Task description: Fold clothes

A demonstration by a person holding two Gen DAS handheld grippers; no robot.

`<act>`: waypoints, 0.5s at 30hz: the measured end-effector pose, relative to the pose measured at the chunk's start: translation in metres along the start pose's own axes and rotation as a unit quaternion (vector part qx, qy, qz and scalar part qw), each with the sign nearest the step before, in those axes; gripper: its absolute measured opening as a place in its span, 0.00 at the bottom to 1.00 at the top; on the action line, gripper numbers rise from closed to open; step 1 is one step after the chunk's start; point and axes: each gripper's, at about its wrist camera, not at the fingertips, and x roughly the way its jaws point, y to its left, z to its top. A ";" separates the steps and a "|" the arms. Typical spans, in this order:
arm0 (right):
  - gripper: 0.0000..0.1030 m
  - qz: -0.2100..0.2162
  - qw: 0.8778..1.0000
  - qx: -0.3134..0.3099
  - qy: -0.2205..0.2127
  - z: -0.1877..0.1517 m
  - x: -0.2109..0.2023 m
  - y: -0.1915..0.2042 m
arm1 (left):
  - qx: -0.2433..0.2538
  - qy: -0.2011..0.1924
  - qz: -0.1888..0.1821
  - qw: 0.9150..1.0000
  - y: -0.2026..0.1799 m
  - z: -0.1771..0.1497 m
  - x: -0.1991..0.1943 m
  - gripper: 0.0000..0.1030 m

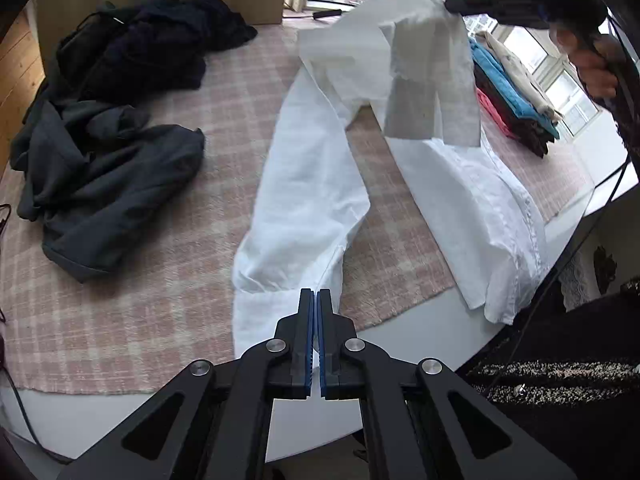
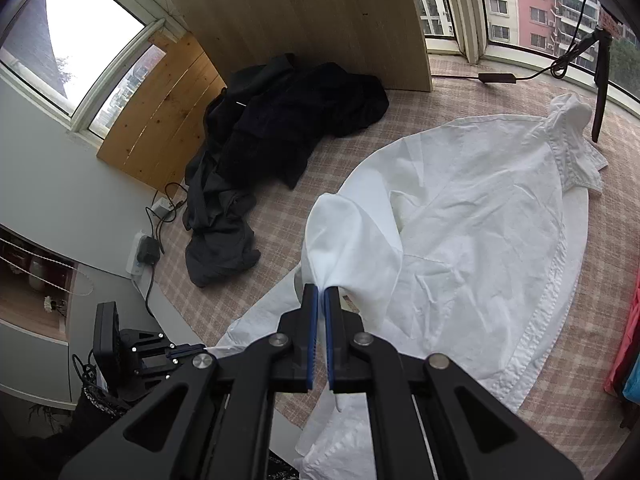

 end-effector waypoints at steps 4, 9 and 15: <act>0.04 0.019 1.000 -0.004 0.003 0.007 -0.001 0.010 | -0.083 -0.027 0.098 0.991 0.081 0.025 -0.017 0.04; 0.04 0.033 0.999 -0.019 0.022 0.019 0.015 0.032 | -0.163 0.024 0.224 0.961 0.164 0.020 -0.010 0.15; 0.08 0.090 0.991 -0.031 0.098 0.044 0.076 0.075 | -0.159 -0.026 0.166 0.973 0.142 0.008 -0.038 0.39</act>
